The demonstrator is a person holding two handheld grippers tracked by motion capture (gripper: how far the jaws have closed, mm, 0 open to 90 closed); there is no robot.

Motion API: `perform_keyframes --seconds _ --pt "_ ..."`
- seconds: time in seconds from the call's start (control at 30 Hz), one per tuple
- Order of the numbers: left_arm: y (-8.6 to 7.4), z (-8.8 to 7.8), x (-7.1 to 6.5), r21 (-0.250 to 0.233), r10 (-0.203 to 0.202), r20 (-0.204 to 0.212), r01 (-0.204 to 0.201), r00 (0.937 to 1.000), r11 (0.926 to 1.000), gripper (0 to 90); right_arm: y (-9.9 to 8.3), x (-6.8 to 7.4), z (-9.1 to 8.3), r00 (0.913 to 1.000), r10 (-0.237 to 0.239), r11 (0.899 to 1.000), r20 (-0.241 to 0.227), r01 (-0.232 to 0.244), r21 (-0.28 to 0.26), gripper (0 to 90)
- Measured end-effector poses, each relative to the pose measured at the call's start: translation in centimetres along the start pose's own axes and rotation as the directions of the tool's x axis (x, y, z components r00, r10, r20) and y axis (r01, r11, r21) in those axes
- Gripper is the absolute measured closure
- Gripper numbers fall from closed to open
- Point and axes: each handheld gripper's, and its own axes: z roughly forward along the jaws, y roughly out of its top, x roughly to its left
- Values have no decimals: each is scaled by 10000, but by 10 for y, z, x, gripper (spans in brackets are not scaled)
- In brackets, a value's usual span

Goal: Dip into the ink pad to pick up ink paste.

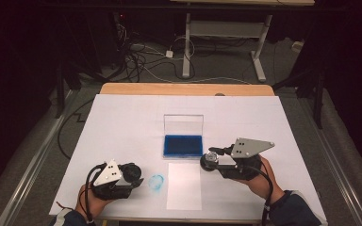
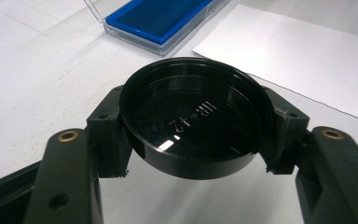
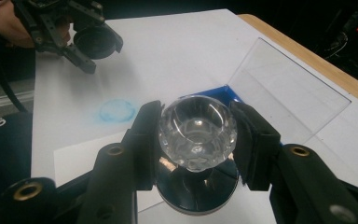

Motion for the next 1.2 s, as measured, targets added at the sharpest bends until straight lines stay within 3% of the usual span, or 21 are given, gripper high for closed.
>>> perform_keyframes --seconds 0.23,0.4,0.5,0.57,0.77,0.9,1.2 --pt "1 1 0 -19 13 -52 -14 10000 10000 359 8 -6 9 10000 42 10000 27 -42 -44 567" --pt "2 2 -1 2 66 31 -66 10000 10000 359 15 -21 21 9997 244 9997 -89 -243 61 567" --pt "2 2 -1 9 122 63 -122 9999 9999 359 20 -30 30 9990 418 9983 -183 -410 405 567" --pt "2 1 -2 1 112 77 -112 9999 9999 359 25 -35 37 9998 206 9964 -25 -203 822 567" --pt "2 0 -2 -39 113 94 -113 9999 9999 359 40 -44 58 9998 -166 9783 -90 181 2065 566" --pt "2 0 -2 -23 103 125 -103 9999 9999 359 45 -47 69 9995 -289 9657 -144 317 2576 566" --pt "2 1 -1 -88 45 142 -44 9999 10000 359 50 -58 89 9997 -223 9462 -39 224 3227 566"
